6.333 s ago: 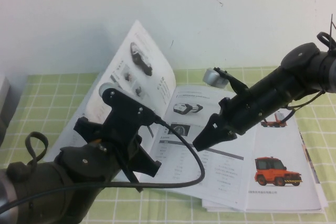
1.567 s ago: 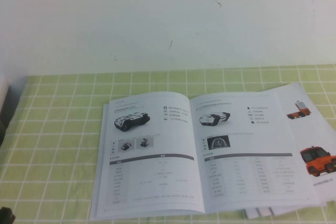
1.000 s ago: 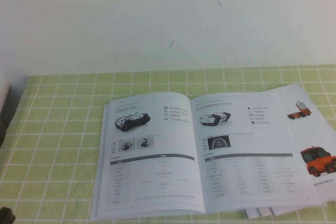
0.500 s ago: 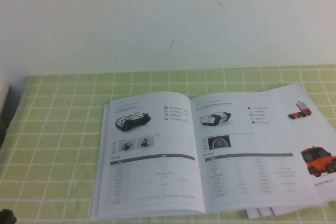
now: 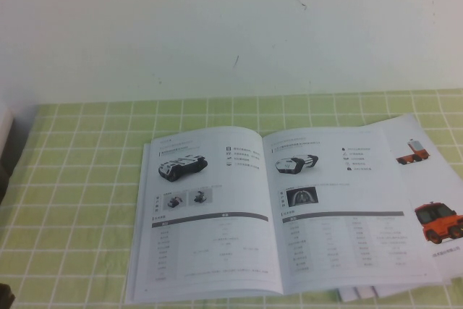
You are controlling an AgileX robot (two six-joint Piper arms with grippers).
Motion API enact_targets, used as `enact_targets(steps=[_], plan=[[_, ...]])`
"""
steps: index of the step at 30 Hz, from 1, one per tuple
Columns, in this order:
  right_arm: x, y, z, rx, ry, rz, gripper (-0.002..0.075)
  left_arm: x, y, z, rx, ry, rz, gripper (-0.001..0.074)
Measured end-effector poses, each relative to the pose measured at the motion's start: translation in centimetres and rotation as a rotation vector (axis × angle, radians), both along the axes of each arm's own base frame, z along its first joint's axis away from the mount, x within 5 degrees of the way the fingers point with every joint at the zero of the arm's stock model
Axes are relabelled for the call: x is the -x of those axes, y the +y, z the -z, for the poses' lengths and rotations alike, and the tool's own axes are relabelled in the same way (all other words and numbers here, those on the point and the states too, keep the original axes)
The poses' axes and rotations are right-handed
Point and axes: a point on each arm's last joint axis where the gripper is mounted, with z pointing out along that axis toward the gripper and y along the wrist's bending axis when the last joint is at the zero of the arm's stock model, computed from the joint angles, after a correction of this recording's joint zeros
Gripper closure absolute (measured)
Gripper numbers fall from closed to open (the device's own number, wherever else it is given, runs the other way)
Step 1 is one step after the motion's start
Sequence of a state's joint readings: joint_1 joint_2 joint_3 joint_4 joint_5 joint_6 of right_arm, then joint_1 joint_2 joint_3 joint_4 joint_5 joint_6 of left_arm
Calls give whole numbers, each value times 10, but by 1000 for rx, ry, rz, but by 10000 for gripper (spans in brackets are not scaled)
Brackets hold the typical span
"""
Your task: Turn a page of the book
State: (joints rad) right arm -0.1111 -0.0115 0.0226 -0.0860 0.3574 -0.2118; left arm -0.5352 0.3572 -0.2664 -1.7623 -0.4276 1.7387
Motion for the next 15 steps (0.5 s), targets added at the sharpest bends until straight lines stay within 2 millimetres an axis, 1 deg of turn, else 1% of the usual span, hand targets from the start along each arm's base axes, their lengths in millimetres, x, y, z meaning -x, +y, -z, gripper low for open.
enact_targets(steps=[4,6,10,13,15], plan=[[0,0,0,0,0,0,729,-1,6,1,-7,11,-68,738],[0,0,0,0,0,0,728,-1,7,3,-10,16,-75,738],[0,0,0,0,0,0,729,-1,6,15,-22,34,-71,738],[0,0,0,0,0,0,729,0,3,18,-118,-76,-25,738],[0,0,0,1,0,0,729,1,-2,19,-130,-156,26,738]])
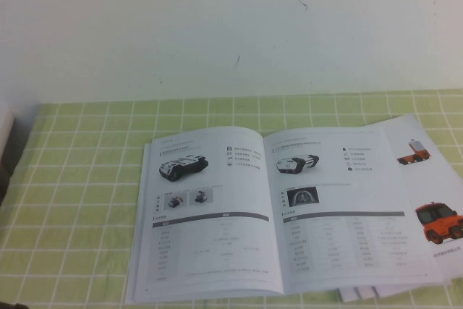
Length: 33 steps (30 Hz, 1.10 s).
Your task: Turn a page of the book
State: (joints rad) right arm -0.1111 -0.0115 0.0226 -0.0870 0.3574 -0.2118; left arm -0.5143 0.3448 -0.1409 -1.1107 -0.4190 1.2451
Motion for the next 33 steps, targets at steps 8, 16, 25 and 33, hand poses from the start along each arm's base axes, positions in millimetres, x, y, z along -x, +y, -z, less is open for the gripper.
enact_targets(steps=[8,16,25,33], plan=[[0,0,0,0,0,0,729,12,-1,33,62,180,32,738],[0,0,0,0,2,0,729,28,16,73,372,326,-229,738],[0,0,0,1,2,0,729,34,16,79,309,370,-235,738],[0,0,0,1,2,0,729,35,16,77,298,350,-226,738]])
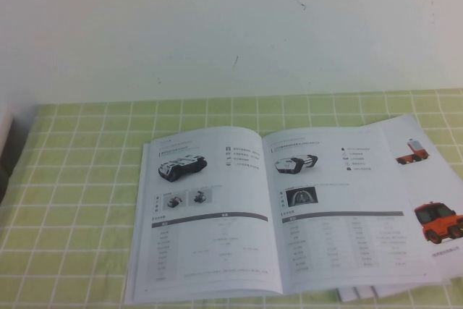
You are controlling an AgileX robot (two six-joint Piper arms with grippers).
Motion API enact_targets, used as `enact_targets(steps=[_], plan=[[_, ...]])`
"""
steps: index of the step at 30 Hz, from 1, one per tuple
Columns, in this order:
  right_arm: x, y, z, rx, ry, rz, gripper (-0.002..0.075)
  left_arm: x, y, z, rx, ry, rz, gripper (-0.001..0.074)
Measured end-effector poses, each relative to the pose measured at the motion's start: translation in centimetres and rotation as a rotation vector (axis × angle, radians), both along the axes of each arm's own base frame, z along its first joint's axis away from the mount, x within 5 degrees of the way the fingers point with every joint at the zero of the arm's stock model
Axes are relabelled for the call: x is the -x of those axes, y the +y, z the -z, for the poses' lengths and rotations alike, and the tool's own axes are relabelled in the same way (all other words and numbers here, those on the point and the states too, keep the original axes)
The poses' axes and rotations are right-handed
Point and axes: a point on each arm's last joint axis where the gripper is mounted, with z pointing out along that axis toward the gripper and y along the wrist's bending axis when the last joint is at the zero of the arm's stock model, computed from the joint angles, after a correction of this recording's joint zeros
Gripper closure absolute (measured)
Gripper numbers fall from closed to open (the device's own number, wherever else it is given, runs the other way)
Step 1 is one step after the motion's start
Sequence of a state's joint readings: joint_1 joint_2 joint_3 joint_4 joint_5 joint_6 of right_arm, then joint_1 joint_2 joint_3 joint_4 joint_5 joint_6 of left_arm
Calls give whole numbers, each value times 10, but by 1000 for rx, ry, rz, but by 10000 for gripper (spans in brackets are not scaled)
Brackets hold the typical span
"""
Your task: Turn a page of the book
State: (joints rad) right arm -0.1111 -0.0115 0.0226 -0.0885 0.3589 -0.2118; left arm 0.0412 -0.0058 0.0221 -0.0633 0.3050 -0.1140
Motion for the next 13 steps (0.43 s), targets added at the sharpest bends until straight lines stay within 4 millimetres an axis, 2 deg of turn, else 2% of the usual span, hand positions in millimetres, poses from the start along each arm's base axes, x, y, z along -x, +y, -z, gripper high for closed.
enact_targets(steps=[13], plan=[[0,0,0,0,0,0,729,0,-2,0,10,-4,32,738]])
